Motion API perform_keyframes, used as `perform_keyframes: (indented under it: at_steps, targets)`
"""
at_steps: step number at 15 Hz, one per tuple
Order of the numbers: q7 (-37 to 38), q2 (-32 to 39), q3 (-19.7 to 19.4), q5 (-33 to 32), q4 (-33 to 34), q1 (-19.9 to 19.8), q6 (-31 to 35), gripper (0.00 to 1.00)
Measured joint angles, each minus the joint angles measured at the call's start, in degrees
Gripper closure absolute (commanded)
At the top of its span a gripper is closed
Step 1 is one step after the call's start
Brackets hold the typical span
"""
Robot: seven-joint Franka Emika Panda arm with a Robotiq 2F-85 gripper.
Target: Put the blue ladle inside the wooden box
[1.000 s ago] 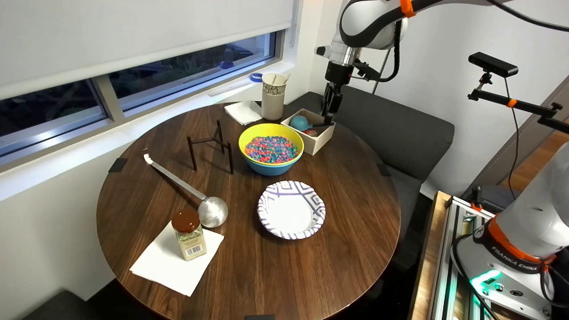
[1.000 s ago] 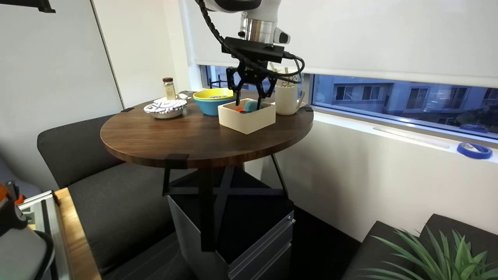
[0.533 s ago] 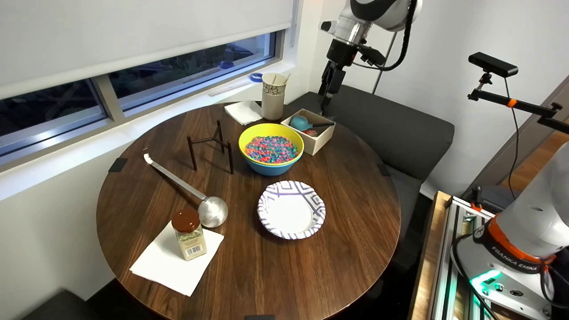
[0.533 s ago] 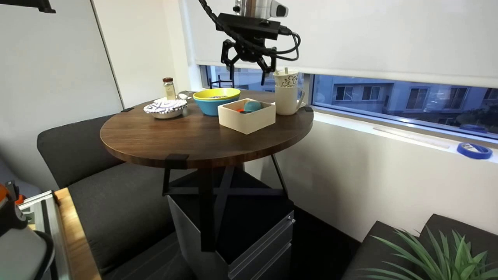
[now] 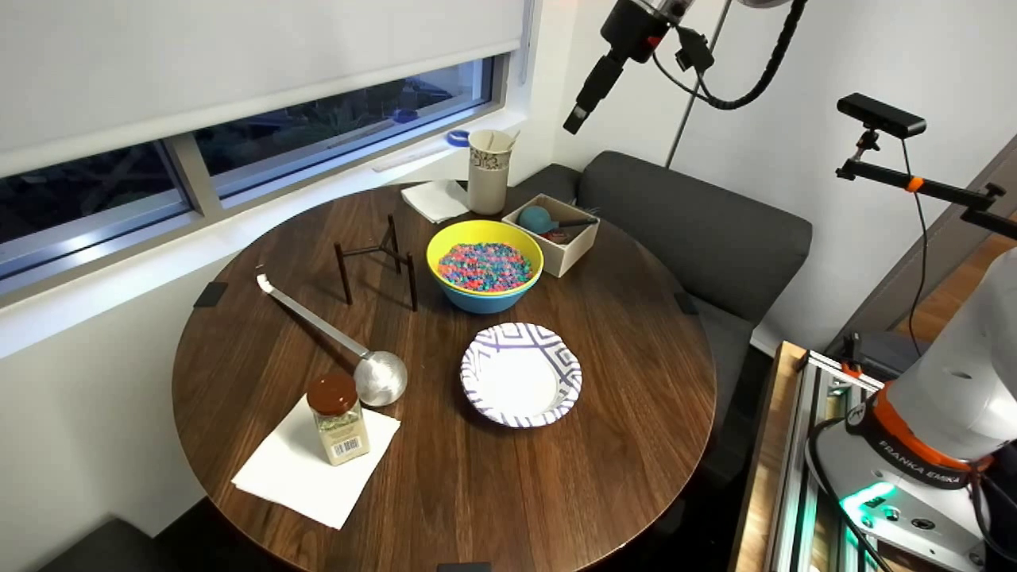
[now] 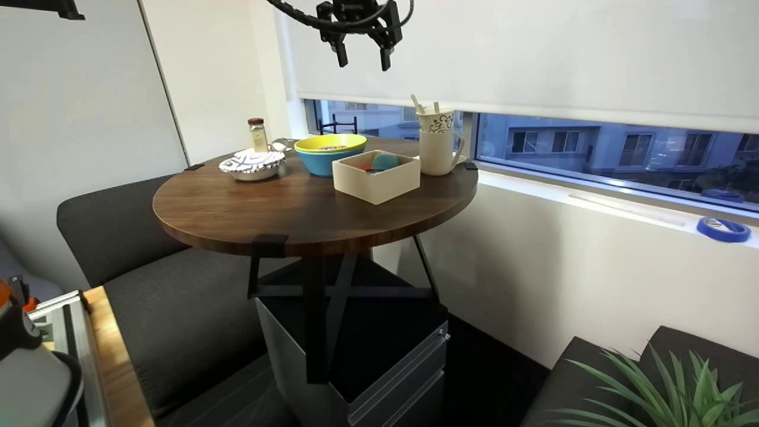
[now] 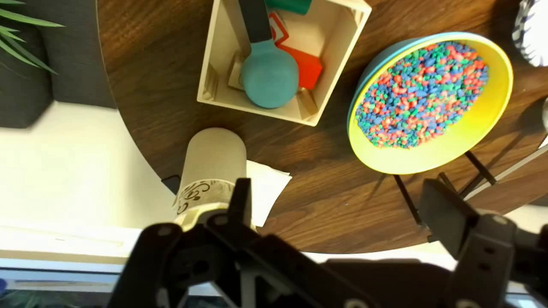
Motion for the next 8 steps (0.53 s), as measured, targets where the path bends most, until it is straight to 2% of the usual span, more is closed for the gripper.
perform_keyframes:
  at_steps: [2, 4, 8]
  targets:
    - [7.7, -3.1, 0.7, -3.3, -2.5, 0.6, 1.5, 0.0]
    - [12.3, -6.1, 1.1, -4.4, -4.7, 1.4, 1.9, 0.0]
    - [12.7, -10.6, 0.9, -3.2, -7.9, 3.2, 3.3, 0.0]
